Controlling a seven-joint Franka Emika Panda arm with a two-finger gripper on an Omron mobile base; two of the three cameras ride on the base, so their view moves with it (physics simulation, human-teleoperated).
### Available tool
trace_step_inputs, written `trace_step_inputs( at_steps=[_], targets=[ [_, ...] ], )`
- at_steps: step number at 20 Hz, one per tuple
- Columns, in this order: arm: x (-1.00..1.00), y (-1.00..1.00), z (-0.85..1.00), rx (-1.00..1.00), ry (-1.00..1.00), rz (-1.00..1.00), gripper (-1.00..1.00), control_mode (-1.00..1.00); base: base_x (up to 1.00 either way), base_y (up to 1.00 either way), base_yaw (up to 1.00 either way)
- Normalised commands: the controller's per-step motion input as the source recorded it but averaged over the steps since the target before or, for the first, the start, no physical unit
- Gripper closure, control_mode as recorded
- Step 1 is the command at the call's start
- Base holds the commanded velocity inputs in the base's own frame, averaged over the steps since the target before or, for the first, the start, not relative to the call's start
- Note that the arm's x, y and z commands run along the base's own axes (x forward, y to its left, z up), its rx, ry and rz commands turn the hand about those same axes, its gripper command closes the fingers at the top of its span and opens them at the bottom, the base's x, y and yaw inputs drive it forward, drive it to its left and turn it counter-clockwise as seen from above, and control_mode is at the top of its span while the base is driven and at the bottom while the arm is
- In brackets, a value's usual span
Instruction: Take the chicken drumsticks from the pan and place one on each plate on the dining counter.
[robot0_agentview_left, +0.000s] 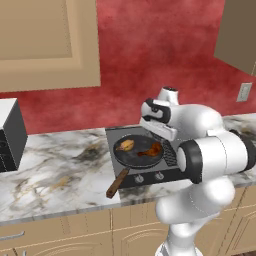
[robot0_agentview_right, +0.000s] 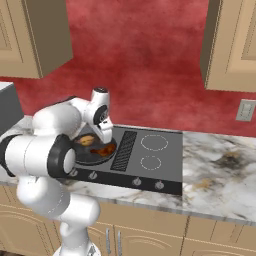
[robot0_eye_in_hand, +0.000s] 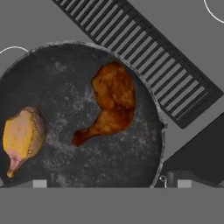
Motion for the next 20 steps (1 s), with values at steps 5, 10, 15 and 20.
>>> trace_step_inputs(
  at_steps=[5, 10, 15, 20],
  targets=[
    [0.16, 0.0, -0.4, 0.08, 0.11, -0.12, -1.0, -1.0, 0.0, 0.0, 0.0],
    [0.19, 0.02, -0.38, 0.16, 0.12, -0.17, -1.0, -1.0, 0.0, 0.0, 0.0],
    [0.06, 0.13, -0.43, 0.1, 0.03, -0.19, -1.0, -1.0, 0.0, 0.0, 0.0],
    [0.15, 0.17, -0.29, 0.03, 0.0, -0.16, -1.0, -1.0, 0.0, 0.0, 0.0]
  ],
)
